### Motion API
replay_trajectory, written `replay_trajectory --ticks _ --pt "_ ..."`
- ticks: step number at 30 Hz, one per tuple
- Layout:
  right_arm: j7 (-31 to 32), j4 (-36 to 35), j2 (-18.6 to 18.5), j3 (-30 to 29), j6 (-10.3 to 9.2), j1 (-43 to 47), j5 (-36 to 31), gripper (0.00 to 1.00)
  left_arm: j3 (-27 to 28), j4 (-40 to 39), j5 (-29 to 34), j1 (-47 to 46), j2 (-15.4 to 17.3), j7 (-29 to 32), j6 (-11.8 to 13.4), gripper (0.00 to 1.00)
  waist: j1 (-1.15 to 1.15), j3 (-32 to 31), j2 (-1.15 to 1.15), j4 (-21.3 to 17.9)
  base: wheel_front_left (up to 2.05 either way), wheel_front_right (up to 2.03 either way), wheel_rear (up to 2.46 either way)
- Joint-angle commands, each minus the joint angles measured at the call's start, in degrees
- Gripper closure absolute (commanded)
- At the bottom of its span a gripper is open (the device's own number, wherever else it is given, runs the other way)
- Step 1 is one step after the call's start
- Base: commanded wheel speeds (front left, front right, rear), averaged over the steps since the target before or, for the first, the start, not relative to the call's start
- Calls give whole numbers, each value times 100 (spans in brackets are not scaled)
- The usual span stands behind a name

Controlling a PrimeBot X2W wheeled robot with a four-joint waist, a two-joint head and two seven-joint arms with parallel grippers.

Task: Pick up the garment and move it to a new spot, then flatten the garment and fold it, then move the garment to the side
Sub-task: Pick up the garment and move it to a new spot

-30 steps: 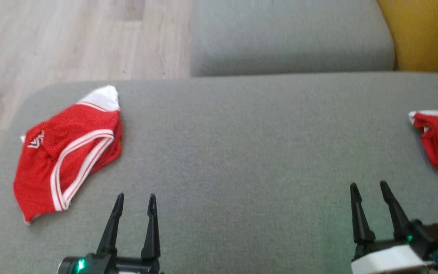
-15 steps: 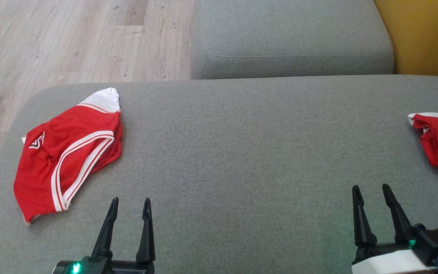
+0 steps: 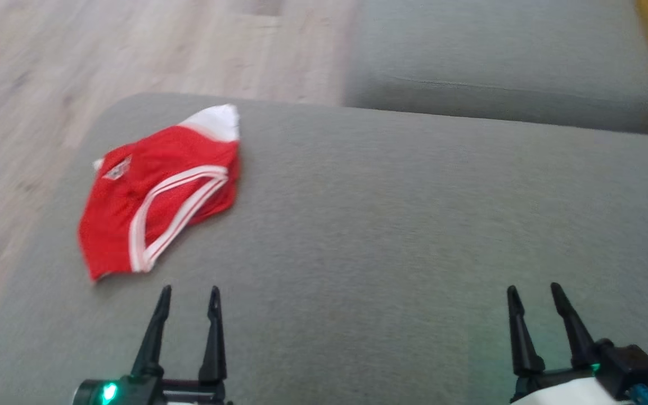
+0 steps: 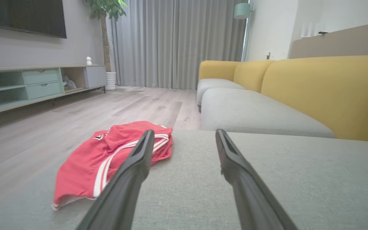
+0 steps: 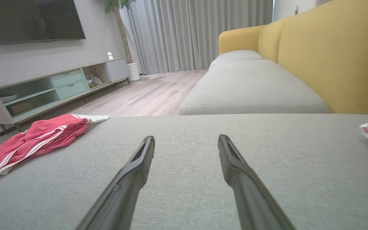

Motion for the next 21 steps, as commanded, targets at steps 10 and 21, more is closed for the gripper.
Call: replay_trajectory --ticks 10,21 --pt "-69 -214 -34 159 39 -367 -132 0 438 -280 -64 -193 -16 -27 138 0 0 296 0 1529 0 0 0" --pt "-69 -398 -586 423 39 -851 -347 0 737 -571 -250 -1163 -16 -27 363 0 0 1584 0 1518 0 0 0"
